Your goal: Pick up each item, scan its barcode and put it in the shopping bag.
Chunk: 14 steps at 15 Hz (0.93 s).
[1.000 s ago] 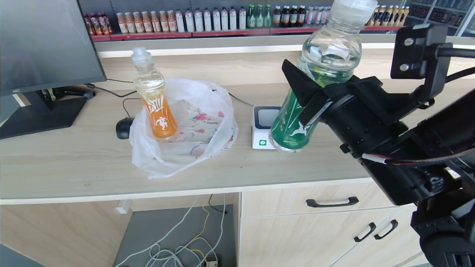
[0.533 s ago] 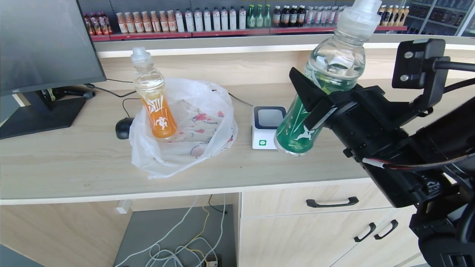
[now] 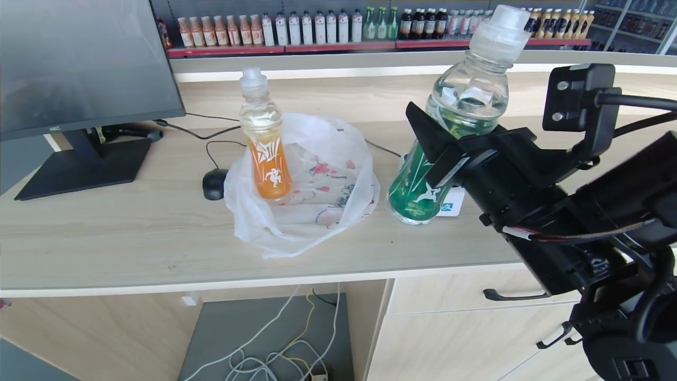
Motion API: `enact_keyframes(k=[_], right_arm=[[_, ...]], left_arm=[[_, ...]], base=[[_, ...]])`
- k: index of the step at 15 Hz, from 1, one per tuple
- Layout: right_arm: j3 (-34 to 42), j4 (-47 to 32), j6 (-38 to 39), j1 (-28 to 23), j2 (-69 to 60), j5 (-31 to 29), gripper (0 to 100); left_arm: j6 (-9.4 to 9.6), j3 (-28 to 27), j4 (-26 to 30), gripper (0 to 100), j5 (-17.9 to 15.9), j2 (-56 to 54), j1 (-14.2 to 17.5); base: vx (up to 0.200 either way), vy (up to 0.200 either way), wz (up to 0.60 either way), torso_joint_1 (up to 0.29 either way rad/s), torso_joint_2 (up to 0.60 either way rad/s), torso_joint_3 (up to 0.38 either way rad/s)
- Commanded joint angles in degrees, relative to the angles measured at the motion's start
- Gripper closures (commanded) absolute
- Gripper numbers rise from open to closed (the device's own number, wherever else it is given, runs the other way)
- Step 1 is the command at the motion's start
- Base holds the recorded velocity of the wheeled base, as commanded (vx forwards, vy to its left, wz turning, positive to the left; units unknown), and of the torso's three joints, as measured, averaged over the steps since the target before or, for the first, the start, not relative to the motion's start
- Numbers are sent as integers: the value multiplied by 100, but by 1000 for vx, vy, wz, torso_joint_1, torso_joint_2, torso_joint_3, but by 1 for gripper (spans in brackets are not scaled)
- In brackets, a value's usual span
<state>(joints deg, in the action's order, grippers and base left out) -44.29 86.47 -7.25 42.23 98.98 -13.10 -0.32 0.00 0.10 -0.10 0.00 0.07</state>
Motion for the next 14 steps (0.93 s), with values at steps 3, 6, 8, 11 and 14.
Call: enact_keyframes(k=[3,6,8,11,14], right_arm=[[-54,2,-4,5,78,1,100],[-54,-7,-13,14,52,1,100],[-1,-16,-110,14,-54,-8,100],[-291,-209,-321,31,-177,45,100],[-1275,-1405,-241,-39,-177,89,100]], left_arm=[[14,0,-1,0,1,0,1],[14,0,-1,0,1,0,-7],[14,0,-1,0,1,0,1],[14,0,-1,0,1,0,1],[14,0,-1,0,1,0,1]], base=[[0,67,0,1,4,1],[0,0,0,0,0,0],[0,0,0,0,0,0],[0,0,0,0,0,0],[0,0,0,0,0,0]])
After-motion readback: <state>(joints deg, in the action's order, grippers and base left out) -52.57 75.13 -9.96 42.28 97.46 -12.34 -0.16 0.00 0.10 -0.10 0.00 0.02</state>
